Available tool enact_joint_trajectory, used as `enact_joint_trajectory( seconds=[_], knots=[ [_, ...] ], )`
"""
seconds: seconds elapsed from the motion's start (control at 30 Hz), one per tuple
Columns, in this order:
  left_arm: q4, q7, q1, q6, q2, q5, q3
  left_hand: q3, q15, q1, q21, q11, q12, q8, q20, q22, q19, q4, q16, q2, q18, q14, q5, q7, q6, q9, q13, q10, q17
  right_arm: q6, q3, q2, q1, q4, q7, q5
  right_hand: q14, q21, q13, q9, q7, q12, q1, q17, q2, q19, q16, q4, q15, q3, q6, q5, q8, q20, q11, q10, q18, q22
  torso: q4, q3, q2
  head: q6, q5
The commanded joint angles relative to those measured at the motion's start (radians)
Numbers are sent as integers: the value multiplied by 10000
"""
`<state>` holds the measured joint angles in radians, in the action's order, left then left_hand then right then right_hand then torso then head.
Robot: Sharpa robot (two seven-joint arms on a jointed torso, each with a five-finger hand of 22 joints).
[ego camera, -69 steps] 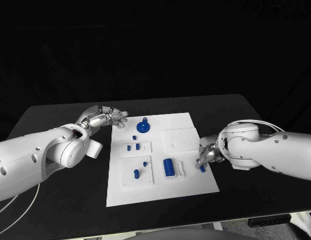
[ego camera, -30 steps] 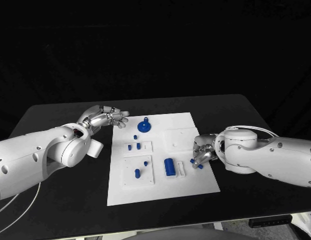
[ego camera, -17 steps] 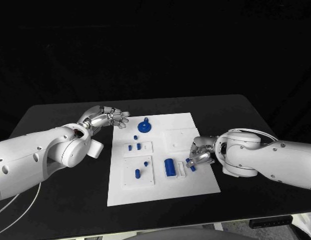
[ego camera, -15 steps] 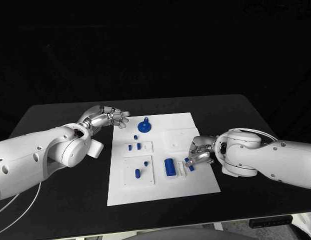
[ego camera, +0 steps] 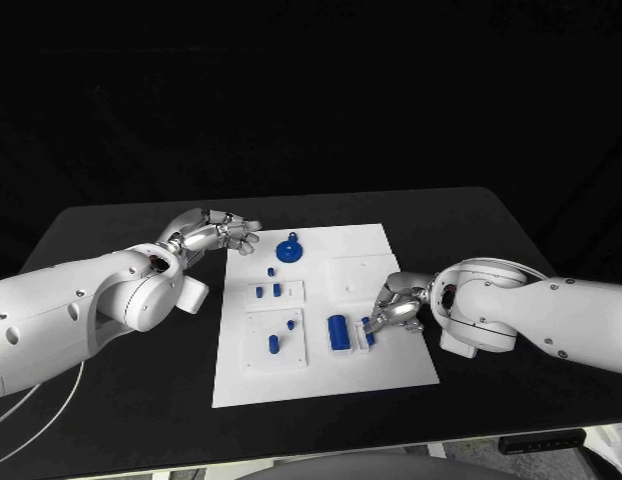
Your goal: Assemble the parts on the task board
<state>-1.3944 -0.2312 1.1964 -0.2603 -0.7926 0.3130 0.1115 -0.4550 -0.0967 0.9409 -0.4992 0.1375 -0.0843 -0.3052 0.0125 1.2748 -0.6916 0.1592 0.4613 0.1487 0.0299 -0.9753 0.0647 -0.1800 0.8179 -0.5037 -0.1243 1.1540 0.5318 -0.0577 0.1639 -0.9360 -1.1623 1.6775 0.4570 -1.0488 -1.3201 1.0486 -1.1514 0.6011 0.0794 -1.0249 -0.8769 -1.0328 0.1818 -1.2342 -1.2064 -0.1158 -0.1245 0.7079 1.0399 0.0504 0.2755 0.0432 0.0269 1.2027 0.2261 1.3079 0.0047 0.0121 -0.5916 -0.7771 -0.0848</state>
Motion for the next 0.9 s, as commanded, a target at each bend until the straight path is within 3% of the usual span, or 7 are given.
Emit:
enact_joint_trajectory(
  seconds=[0.03, 0.4, 0.47, 0.6, 0.73, 0.9],
  knots=[
    [-17, -49, -2, 131, 11, 34, -7, 30, 17, 12, 49, -24, 22, -57, -79, 16, -16, 8, -33, -69, 133, -58, 52, 33, -31, 12, -11, 22, 12, 180, 0, 29, 7, 28, -76, 100, 17, 22, 14, -15, 48, -5, 5, 1, -31, 9, -4, -11, -53, -77, 33, 17, -18, 42, 3, 48, 357, 57, -4, -4, 1, -3, 13],
    [-13, -15, -2, 156, 10, 48, -7, 31, 17, 16, 51, -24, 22, -58, -78, 20, -16, 13, -38, -70, 132, -59, 54, 33, -32, 13, -11, 22, 18, 348, 0, 75, 7, 6, 318, -1109, 22, 16, 13, -22, 52, -1, 62, 3, 55, 24, 1, 4, -49, -179, 33, -1, -26, 43, -2, 35, 356, 60, 4, -4, -1, -13, 5],
    [-11, -11, -2, 159, 12, 55, -7, 31, 17, 17, 52, -24, 22, -59, -78, 21, -16, 15, -40, -71, 132, -60, 54, 34, -32, 14, -11, 22, 20, 521, 2, 134, 7, -52, 508, -1312, 23, 1, 17, -23, 43, 5, 211, 6, 229, 27, 5, 227, -51, -228, 60, -12, -23, 45, 6, 31, 357, 52, 5, -1, 1, -11, -3],
    [-16, -6, -2, 164, 9, 57, -7, 30, 17, 20, 53, -24, 22, -59, -78, 23, -16, 17, -42, -74, 132, -60, 56, 34, -32, 14, -11, 22, 24, 1017, 4, 297, 10, -80, 710, -1808, 14, 8, 9, -9, 16, -20, 537, -4, 363, 15, -14, 618, -66, -355, 140, -13, 10, 50, 32, 77, 357, 57, 4, 3, -1, -19, -2],
    [-34, -4, -2, 175, 1, 59, -7, 30, 17, 22, 55, -24, 22, -60, -78, 25, -17, 19, -45, -77, 132, -61, 56, 34, -32, 15, -11, 22, 28, 1213, 8, 410, 14, -101, 775, -1855, 28, 76, -16, 19, -66, -94, 703, -50, 135, 29, -83, 588, -142, -881, 283, -12, 72, 111, 111, 218, 357, 113, 6, 2, -9, -30, -3],
    [-46, 1, -1, 172, -14, 61, -7, 30, 17, 24, 57, -25, 21, -64, -78, 29, -17, 21, -50, -83, 131, -62, 57, 36, -27, 15, -12, 24, 34, 1283, 10, 472, 17, -137, 845, -1896, 45, 83, -25, 12, -85, -102, 779, -60, 7, 62, -100, 560, -161, -1099, 326, -12, 75, 137, 132, 246, 357, 125, 5, -1, -4, -45, 4]
  ],
)
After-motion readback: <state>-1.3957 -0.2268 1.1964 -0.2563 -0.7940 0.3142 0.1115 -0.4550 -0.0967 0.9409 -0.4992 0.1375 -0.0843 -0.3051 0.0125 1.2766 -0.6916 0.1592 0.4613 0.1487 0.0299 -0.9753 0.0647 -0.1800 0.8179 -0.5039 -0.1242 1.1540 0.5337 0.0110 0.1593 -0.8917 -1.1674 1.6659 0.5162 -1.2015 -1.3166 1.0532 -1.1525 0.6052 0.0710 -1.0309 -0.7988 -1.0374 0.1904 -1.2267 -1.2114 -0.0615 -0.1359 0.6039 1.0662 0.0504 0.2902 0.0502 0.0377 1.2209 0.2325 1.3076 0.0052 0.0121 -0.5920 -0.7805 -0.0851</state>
